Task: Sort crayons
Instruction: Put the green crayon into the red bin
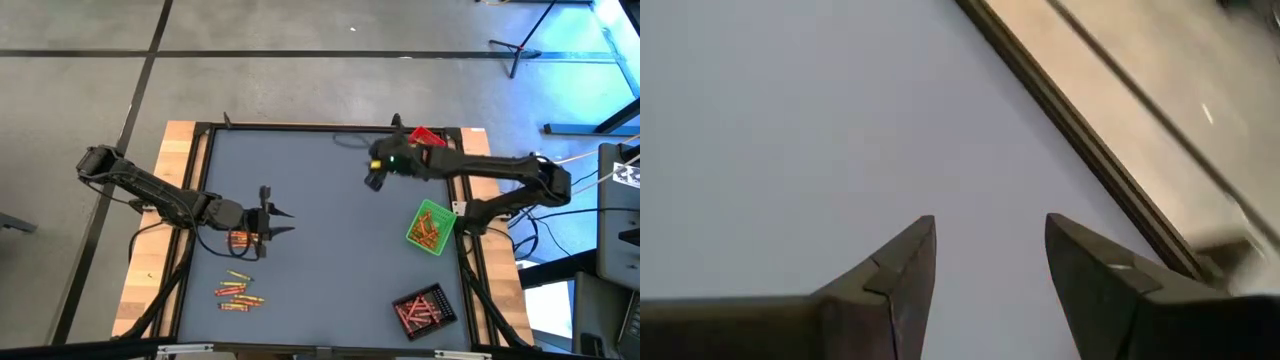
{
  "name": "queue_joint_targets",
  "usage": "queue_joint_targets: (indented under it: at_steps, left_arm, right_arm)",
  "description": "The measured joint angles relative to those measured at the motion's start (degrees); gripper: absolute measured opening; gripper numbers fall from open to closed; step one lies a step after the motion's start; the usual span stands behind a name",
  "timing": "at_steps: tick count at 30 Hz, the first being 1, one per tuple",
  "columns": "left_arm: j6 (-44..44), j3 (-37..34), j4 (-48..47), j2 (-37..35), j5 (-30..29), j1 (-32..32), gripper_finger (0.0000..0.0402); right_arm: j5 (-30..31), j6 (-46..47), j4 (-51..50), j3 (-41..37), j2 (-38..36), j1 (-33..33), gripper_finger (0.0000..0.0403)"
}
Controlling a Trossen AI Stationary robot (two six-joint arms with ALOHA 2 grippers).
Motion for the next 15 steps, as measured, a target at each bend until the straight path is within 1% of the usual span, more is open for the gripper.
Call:
queue_joint_targets:
  at_steps: [3, 6, 8, 12, 15]
  left_arm:
    - [-0.2, 0.0, -0.8, 0.0, -1.6, 0.0, 0.0125]
    - [-2.6, 0.0, -3.0, 0.0, -4.0, 0.0, 0.0125]
    - [-4.6, 0.0, -5.5, 0.0, -4.6, 0.5, 0.0124]
    - [-9.0, 0.0, -13.0, 0.0, -4.7, 2.2, 0.0124]
    - [-13.3, 0.8, -21.3, 0.0, -3.9, 4.1, 0.0124]
  right_arm:
    - [0.0, -2.2, 8.5, -3.1, 0.0, 5.0, 0.0186]
    - [0.0, -3.4, 17.7, -6.3, 0.0, 8.8, 0.0186]
    - [0.0, -4.5, 23.3, -8.3, 0.0, 10.8, 0.0186]
    - [0.0, -5.7, 32.8, -11.1, 0.0, 13.5, 0.0186]
    - [-0.6, -4.8, 34.6, -11.8, 0.3, 14.5, 0.0186]
